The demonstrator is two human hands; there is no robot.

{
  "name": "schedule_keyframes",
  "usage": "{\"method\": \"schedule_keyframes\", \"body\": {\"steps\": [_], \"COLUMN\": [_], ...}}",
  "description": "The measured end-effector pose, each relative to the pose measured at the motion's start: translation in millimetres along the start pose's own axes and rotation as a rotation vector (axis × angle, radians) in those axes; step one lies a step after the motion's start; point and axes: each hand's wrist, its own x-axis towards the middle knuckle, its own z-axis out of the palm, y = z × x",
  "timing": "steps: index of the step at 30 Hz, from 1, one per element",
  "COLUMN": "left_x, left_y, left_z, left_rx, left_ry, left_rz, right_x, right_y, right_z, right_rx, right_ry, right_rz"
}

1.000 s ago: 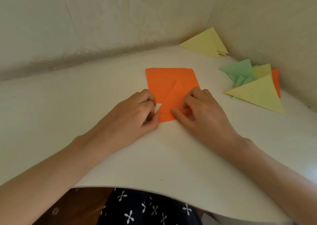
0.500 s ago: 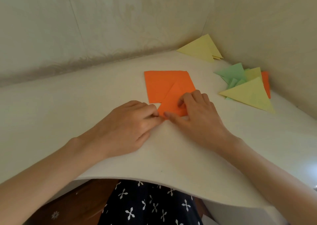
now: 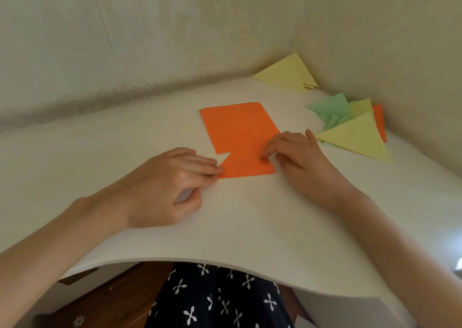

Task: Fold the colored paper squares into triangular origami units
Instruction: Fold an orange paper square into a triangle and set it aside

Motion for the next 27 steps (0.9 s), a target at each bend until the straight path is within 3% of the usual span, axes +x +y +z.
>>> {"method": "schedule_keyframes", "body": {"steps": [4, 6, 9, 12, 17, 25, 27], "left_x": [-4, -6, 0, 16, 40, 38, 38], "left_y": [-3, -7, -9, -11, -4, -6, -3], "left_z": [4, 6, -1, -9, -12, -6, -6], "left_rx": [-0.007, -0.175, -0.546, -0.708, -1.017, -1.127, -1.063], "left_ry": [-0.006, 0.039, 0.173, 0.332, 0.258, 0.294, 0.271], "left_rz": [0.017, -0.026, -0.258, -0.440, -0.479, -0.506, -0.469], "right_x": [0, 2, 4, 5, 5, 5, 4], "right_y": [-5, -7, -11, -14, -12, -12, -13], "right_z": [7, 12, 14, 13, 12, 15, 15], "right_rx": [-0.053, -0.030, 0.077, 0.065, -0.030, -0.063, -0.066], "right_ry": [0.000, -0.009, 0.024, 0.132, 0.308, 0.395, 0.404], "right_rz": [-0.151, -0.232, -0.257, -0.326, -0.393, -0.360, -0.367]}}
